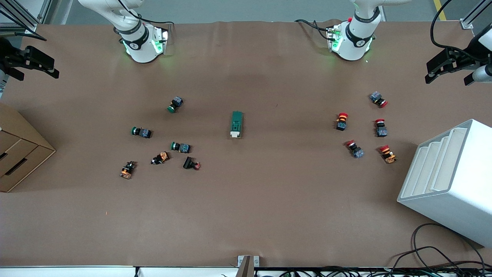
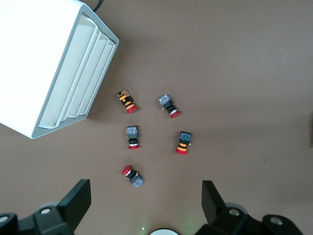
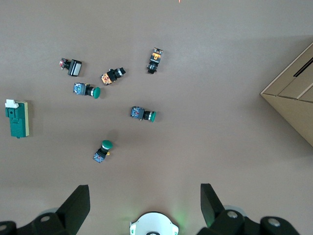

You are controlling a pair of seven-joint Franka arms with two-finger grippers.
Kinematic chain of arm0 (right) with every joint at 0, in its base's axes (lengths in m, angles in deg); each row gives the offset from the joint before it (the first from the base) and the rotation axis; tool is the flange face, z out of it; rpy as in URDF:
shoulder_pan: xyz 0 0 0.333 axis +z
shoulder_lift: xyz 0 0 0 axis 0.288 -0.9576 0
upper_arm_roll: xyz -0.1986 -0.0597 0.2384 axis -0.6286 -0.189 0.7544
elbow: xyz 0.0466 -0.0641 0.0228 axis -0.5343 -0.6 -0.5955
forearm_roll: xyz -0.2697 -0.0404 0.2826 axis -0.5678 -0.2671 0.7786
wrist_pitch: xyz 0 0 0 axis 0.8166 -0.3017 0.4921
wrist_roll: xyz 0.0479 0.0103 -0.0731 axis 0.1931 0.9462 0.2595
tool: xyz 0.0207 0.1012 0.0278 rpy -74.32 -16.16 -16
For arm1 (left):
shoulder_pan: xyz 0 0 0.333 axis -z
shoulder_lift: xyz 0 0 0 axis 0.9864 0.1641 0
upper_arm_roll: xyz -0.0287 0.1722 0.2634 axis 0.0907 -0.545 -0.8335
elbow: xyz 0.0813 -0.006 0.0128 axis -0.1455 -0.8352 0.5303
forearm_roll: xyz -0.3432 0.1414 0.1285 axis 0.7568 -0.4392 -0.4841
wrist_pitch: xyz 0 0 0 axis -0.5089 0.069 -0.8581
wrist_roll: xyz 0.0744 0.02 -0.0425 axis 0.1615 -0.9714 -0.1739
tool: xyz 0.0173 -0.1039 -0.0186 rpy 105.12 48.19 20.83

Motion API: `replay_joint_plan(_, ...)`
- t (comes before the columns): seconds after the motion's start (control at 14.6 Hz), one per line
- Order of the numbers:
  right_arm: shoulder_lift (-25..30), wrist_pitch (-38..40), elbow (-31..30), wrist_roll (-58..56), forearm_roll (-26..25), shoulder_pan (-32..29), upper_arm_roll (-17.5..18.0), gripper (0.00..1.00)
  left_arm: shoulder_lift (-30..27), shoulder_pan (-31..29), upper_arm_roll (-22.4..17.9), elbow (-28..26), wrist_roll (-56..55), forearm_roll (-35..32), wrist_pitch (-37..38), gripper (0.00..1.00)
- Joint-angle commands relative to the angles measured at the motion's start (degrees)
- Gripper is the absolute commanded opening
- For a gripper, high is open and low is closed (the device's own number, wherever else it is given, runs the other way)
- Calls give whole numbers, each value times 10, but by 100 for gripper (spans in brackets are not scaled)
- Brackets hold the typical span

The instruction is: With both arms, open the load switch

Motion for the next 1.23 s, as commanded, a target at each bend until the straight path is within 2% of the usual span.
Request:
replay_joint_plan(0.0, 19, -3, -21, -5, -5, -2, 0, 100, -1, -2, 2, 6, 4, 1, 1, 100)
replay_joint_plan(0.27, 19, -3, -22, -5, -5, -2, 0, 100, 15, 12, 12, 9, 7, 3, 1, 100)
replay_joint_plan(0.55, 19, -3, -21, -4, -3, -3, 0, 100, 59, 42, 76, 13, -21, 5, -20, 100)
replay_joint_plan(0.82, 16, 2, -9, 0, 0, -5, -2, 100, 113, 77, 145, 10, -116, 3, -70, 100)
replay_joint_plan(0.96, 13, 1, -1, 0, 1, -5, -2, 100, 148, 117, 159, 7, -196, -2, -97, 100)
replay_joint_plan(1.16, 3, -3, 5, -4, 1, -6, -2, 100, 176, 191, 159, -44, -308, -24, -200, 100)
